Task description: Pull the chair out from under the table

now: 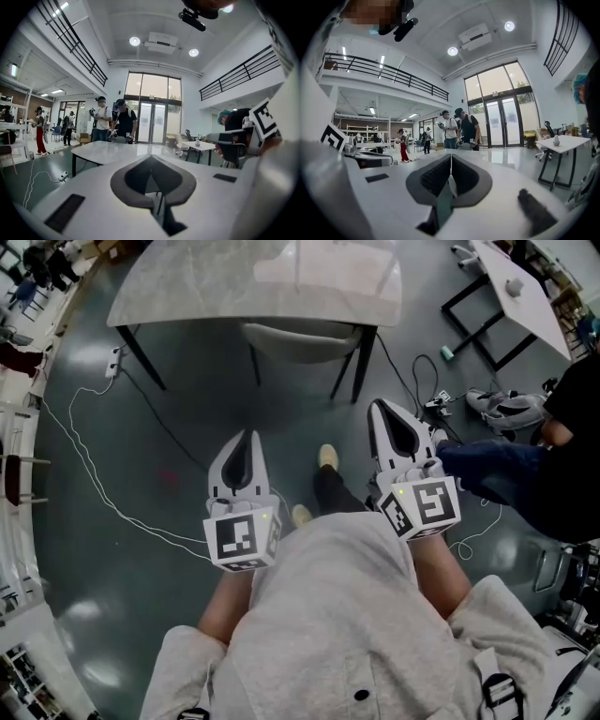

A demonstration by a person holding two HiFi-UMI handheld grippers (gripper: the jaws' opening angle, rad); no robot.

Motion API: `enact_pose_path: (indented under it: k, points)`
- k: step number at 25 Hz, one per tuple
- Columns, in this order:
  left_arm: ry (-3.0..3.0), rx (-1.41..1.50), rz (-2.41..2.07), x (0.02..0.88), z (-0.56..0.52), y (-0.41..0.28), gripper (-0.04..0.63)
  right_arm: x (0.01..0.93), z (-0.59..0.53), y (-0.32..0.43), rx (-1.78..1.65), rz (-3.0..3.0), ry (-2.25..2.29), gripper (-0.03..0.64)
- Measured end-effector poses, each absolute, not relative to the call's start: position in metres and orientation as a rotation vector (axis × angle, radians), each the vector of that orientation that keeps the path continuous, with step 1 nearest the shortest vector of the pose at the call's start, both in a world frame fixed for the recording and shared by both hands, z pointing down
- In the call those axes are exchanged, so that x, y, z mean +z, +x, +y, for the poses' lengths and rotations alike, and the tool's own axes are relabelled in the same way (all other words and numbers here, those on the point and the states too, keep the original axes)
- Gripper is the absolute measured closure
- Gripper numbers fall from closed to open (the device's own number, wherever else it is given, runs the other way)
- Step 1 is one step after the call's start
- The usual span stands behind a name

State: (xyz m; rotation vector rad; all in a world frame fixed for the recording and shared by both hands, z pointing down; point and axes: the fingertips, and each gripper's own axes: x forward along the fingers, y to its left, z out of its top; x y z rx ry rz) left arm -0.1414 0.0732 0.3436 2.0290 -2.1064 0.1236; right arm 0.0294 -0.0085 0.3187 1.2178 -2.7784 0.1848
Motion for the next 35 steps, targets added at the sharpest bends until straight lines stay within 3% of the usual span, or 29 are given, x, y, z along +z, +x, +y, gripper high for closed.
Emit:
enact_pose_path:
  k: [18,35]
  points:
    - [2.003,0.187,-2.112,0.342,-0.075,-0.152,0.580,0.324,-0.161,0.014,0.231,-2.768,1.172,0.592]
    - [2.017,0.265,-2.090,0.349,-0.181,-0.117,0.580,0.342,-0.259,0.047,0.247,-2.754,1.160,0.591]
